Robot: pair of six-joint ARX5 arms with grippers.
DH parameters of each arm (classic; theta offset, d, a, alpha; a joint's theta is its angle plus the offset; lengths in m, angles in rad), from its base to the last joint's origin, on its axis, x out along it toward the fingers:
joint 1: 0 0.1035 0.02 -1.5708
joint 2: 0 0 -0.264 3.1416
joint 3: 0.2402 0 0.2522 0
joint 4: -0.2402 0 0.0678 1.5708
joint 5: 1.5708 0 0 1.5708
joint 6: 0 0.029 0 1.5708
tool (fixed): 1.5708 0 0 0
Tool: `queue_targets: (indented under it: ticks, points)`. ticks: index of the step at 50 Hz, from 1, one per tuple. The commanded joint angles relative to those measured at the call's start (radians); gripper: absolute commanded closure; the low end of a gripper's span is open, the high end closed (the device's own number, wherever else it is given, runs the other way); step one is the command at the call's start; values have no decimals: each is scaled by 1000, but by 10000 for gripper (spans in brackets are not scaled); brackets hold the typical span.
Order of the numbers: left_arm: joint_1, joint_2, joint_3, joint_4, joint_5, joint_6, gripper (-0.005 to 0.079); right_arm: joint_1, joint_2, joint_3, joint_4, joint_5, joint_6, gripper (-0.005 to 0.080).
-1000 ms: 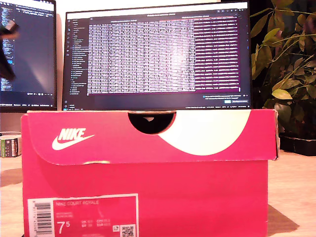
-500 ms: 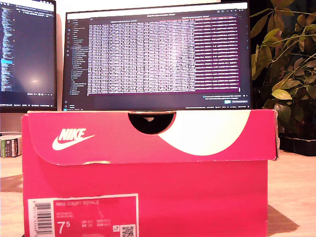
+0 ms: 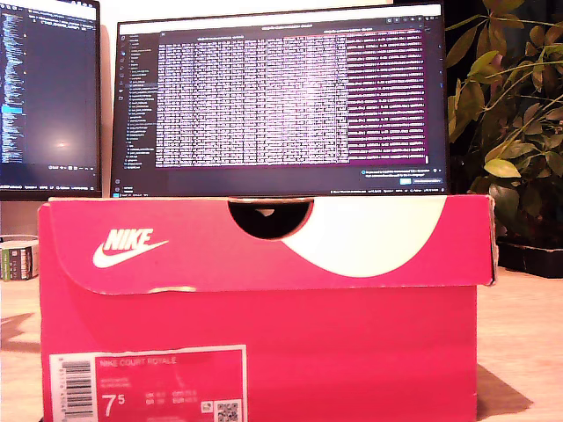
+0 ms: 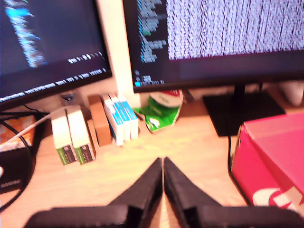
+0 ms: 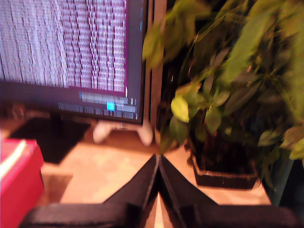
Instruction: Close the red shoebox by pushing the lid with your left arm and holding the box in place with your right arm
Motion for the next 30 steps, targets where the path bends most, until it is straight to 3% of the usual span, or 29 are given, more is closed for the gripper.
queue_targets:
  ticks: [1,30]
  points:
    - [5,-19,-18,16,1,-10,761,-3,-17,-32,-1,3,8,764]
    - [-31,-188,-35,-45,-32,-20,761,-2,-299,-127,-55,49,81,764]
